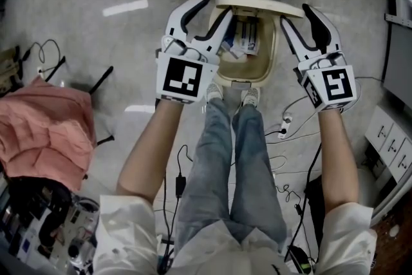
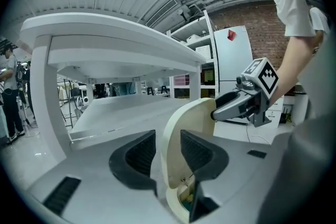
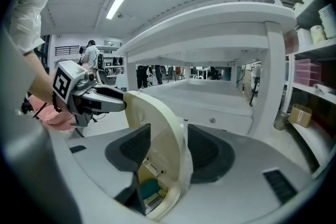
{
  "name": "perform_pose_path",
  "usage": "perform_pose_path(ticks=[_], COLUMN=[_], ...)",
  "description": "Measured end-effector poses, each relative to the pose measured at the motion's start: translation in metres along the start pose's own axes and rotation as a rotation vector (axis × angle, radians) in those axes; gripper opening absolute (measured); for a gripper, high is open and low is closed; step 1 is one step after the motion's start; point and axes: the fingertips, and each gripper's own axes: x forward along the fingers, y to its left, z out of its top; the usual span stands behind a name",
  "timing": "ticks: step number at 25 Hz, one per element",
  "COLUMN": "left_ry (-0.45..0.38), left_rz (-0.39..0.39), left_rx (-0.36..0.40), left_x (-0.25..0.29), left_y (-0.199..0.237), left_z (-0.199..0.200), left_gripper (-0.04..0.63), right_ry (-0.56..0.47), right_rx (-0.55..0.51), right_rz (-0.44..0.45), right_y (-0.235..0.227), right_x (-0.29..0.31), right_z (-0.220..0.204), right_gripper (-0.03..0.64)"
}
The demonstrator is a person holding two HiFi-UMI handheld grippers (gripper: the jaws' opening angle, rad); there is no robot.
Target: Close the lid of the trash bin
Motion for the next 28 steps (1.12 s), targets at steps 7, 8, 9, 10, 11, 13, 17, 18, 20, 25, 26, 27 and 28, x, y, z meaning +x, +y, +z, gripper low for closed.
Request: perform_pose_path(ticks=[7, 8, 9, 10, 11, 13, 17, 18, 20, 25, 26, 27, 28], left_ry=[-0.007, -0.009, -0.013, -0.017, -0.019, -0.018, -0.021, -0.022, -0.022, -0.024, -0.025, -0.025, -0.024], left_rz=[0.002, 0.003, 0.003, 0.002, 0.0, -0.001, 0.003, 0.005, 0.009, 0.017, 0.018, 0.018, 0.018], left_rx=[0.005, 0.008, 0.012, 0.015, 0.02, 0.027, 0.037, 0.037, 0.04, 0.055, 0.056, 0.057, 0.059], left_x=[0.003, 0.003, 0.003, 0.002, 0.002, 0.001, 0.001, 0.001, 0.001, 0.002, 0.002, 0.002, 0.003], left_y=[0.002, 0.003, 0.003, 0.004, 0.004, 0.002, 0.001, 0.001, 0.001, 0.002, 0.002, 0.002, 0.001], left_z=[0.004, 0.005, 0.006, 0.007, 0.007, 0.007, 0.007, 0.007, 0.007, 0.007, 0.007, 0.008, 0.008], left_gripper=[0.142, 0.136, 0.128, 0.121, 0.116, 0.103, 0.08, 0.078, 0.077, 0.071, 0.069, 0.067, 0.067], right_ry=[-0.001, 0.0, 0.0, 0.001, 0.001, 0.001, 0.0, 0.0, 0.0, 0.0, 0.0, 0.001, 0.001], right_rx=[-0.011, -0.016, -0.022, -0.028, -0.032, -0.036, -0.039, -0.04, -0.042, -0.047, -0.048, -0.048, -0.049], right_rz=[-0.021, -0.025, -0.028, -0.031, -0.034, -0.039, -0.049, -0.052, -0.061, -0.073, -0.074, -0.075, -0.074], right_y=[-0.002, -0.002, -0.003, -0.003, -0.004, -0.005, -0.007, -0.007, -0.009, -0.011, -0.011, -0.011, -0.011], right_x=[0.001, 0.001, 0.001, 0.0, 0.0, -0.002, -0.003, -0.003, -0.004, -0.002, -0.002, -0.002, -0.003], right_z=[0.002, 0.003, 0.003, 0.003, 0.003, 0.003, 0.002, 0.001, 0.001, 0.002, 0.001, 0.001, 0.001], right_gripper=[0.184, 0.176, 0.168, 0.159, 0.152, 0.138, 0.121, 0.113, 0.101, 0.086, 0.086, 0.084, 0.084])
